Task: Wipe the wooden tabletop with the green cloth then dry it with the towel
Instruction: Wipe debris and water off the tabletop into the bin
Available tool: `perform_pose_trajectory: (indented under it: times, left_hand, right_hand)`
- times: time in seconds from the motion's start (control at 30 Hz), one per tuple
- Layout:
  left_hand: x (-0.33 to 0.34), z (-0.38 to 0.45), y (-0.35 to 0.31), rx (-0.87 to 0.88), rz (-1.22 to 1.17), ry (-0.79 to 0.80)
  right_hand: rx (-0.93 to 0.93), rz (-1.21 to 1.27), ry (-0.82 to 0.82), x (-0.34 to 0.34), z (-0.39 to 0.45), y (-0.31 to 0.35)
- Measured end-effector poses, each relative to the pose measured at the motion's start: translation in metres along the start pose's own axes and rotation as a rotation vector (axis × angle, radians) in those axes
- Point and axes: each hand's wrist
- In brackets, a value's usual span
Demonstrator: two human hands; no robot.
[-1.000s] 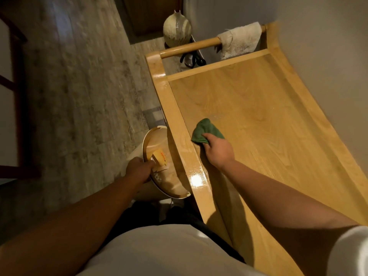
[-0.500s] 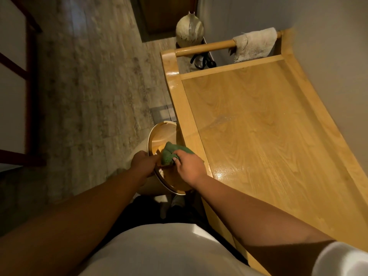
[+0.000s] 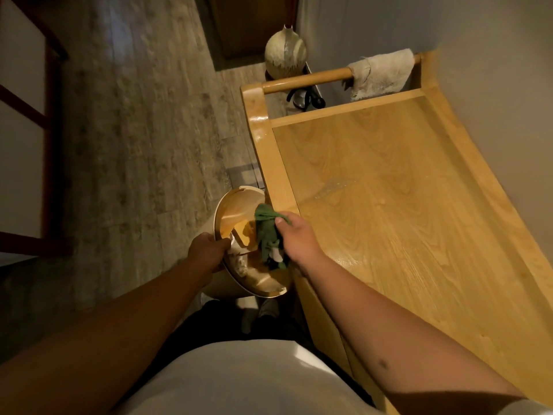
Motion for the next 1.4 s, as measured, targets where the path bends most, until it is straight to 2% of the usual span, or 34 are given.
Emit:
perform_pose_trajectory:
  times: [0.1, 0.27, 0.4, 0.53, 0.6, 0.67, 0.73, 0.93, 1.4]
  left_hand:
    - [0.0, 0.003, -0.004, 0.009, 0.013, 0.003]
    - [0.001, 0.01, -0.01, 0.004, 0.05, -0.01]
    - [0.0, 0.011, -0.015, -0.015, 0.078, -0.019]
    - [0.002, 0.01, -0.018, -0.043, 0.067, -0.008]
    - [0.003, 0.01, -0.019, -0.048, 0.059, -0.003]
    - [0.005, 0.011, -0.018, -0.059, 0.079, -0.008]
    - [0.006, 0.011, -0.018, -0.064, 0.078, -0.017]
    - [0.011, 0.013, -0.018, -0.072, 0.039, -0.016]
    - [0.011, 0.01, -0.02, -0.049, 0.03, -0.017]
  right_hand:
    - [0.036, 0.163, -0.06, -0.034, 0.01, 0.023]
    - [-0.05, 0.32, -0.208, -0.114, 0.036, 0.061]
    - [-0.134, 0.141, -0.387, -0.18, 0.058, 0.091]
    - [-0.136, -0.284, -0.512, -0.215, 0.088, 0.093]
    - [-0.141, -0.611, -0.471, -0.222, 0.107, 0.071]
    - [-0.154, -0.962, -0.309, -0.222, 0.122, 0.046]
    - [-0.171, -1.125, -0.211, -0.216, 0.13, 0.027]
    - [-0.211, -1.119, -0.268, -0.176, 0.127, 0.009]
    - [-0.338, -1.182, 0.123, -0.004, 0.055, -0.009]
Point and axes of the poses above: each hand's wrist, its own z-axis towards the middle knuckle, its own x-axis out of the palm, y = z × x, and after that the axes turned 2 degrees about -x, right-handed
